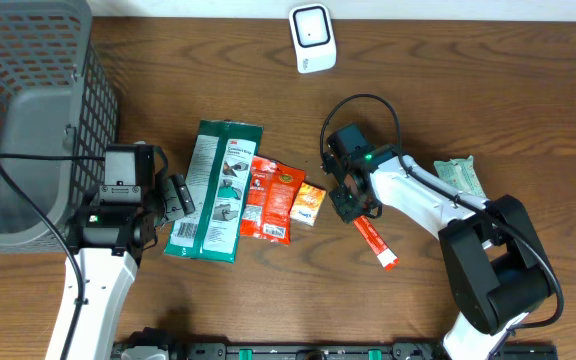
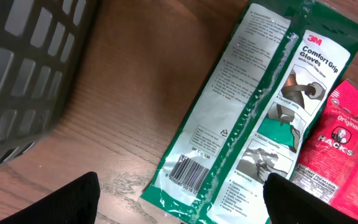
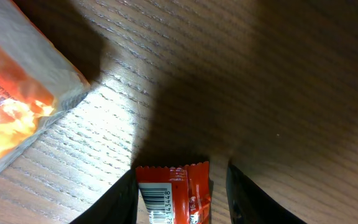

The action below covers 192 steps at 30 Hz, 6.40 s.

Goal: Scan the item barcode

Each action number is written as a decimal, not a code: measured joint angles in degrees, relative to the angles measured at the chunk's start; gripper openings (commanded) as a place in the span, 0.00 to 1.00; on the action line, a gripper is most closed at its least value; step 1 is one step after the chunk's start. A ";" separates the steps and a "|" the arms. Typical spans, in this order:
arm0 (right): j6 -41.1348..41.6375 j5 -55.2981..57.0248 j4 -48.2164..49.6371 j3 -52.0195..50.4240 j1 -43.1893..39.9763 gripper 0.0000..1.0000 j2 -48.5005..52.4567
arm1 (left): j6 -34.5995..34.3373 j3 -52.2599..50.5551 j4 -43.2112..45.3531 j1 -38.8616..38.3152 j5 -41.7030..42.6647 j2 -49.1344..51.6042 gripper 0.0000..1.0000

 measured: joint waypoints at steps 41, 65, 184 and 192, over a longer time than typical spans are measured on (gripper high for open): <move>3.02 0.04 -5.51 0.96 0.00 0.58 0.20 | 0.00 0.00 0.02 0.00 -0.02 0.00 0.85; 2.62 0.00 0.28 -0.17 0.00 0.27 -0.31 | 0.00 0.00 0.00 0.00 0.00 0.00 0.85; 13.38 -6.56 9.11 -15.28 -8.35 0.34 -11.76 | 0.00 0.00 0.00 0.00 0.00 0.00 0.85; 13.42 -7.02 7.98 -13.94 -8.37 0.43 -11.04 | 0.00 0.00 0.00 0.00 0.00 0.00 0.85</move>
